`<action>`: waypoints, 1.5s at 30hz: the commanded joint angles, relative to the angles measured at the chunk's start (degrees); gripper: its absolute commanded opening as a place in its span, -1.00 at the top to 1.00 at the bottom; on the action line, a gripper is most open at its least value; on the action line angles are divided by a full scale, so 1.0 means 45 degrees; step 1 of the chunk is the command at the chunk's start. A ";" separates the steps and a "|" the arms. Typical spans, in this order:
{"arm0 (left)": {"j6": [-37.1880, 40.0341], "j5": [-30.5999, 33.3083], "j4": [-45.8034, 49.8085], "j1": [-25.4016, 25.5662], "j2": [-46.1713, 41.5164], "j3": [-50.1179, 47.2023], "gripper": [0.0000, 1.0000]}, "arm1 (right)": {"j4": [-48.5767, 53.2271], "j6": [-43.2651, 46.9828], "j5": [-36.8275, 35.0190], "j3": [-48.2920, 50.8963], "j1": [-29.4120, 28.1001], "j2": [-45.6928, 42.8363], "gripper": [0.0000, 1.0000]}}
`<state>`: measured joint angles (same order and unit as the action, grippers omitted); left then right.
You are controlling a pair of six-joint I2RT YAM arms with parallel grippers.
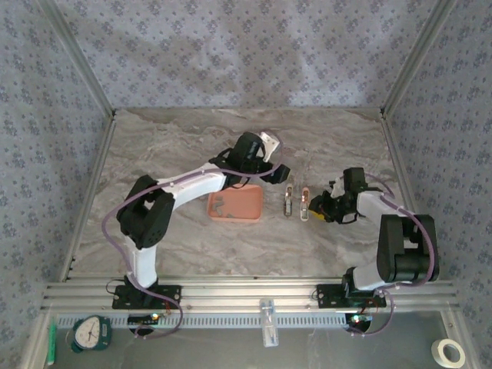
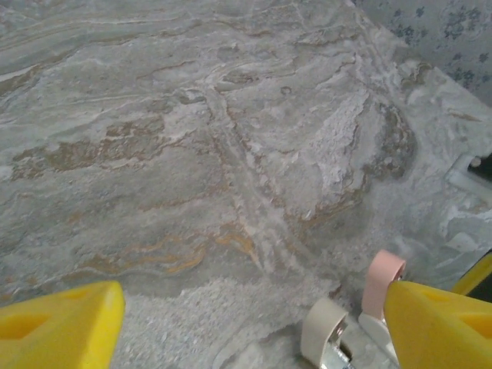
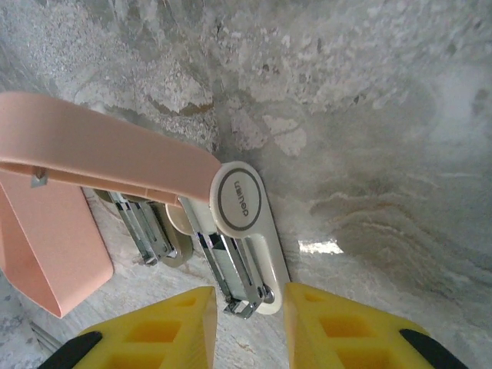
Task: Load the staples into the stapler
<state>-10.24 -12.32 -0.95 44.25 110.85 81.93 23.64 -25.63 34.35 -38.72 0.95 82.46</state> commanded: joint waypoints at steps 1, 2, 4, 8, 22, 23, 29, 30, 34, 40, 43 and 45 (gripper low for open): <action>-0.0768 -0.1075 0.0771 -0.0049 0.0660 0.1540 -0.73 | 0.0925 0.0277 0.0716 -0.0351 0.0198 -0.0107 0.39; -0.0991 -0.1309 0.1241 -0.0054 0.0967 0.2130 -0.73 | 0.1075 0.0289 0.0822 -0.0360 0.0294 -0.0220 0.39; -0.1376 -0.1755 0.2099 -0.0033 0.1603 0.3233 -0.73 | 0.1273 0.0316 0.1041 -0.0369 0.0457 -0.0352 0.38; -0.1802 -0.2617 0.4274 0.0118 0.3319 0.5955 -0.73 | 0.1667 0.0626 0.1083 -0.0438 0.0660 -0.0424 0.39; -0.1803 -0.3604 1.4304 0.1041 1.1409 2.1076 -0.57 | 0.2338 0.0803 0.1029 0.0492 0.1779 -0.1943 0.39; -0.1854 -0.3536 1.4294 0.1085 1.1361 2.0966 -0.56 | 0.2345 0.0812 0.0991 0.0501 0.1789 -0.2032 0.39; -0.1170 -0.3272 1.5436 0.1412 1.1911 2.2188 -0.56 | 0.2169 0.0795 0.0845 0.0709 0.1808 -0.2192 0.38; -0.1088 -0.3098 1.5660 0.1450 1.1920 2.2285 -0.55 | 0.2035 0.0723 0.0858 0.0753 0.1816 -0.2191 0.38; -0.0779 -0.2680 1.6468 0.1592 1.1893 2.2301 -0.55 | 0.1876 0.0578 0.0903 0.0708 0.1801 -0.2248 0.36; -0.0954 -0.2344 1.6295 0.1574 1.1475 2.2301 -0.60 | 0.1212 0.0608 0.0883 -0.0300 0.1829 -0.1992 0.27; -0.1385 -0.1894 1.6132 0.1406 1.1144 2.2301 -0.64 | 0.0602 0.0571 0.1014 -0.0888 0.1835 -0.1714 0.17; -0.1716 -0.1487 1.6158 0.1234 1.0885 2.2301 -0.65 | 0.0268 0.0735 0.1117 -0.1320 0.1830 -0.1487 0.14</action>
<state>-15.86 -22.20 70.72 50.92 163.39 177.51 28.10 -23.03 38.41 -41.50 8.78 74.43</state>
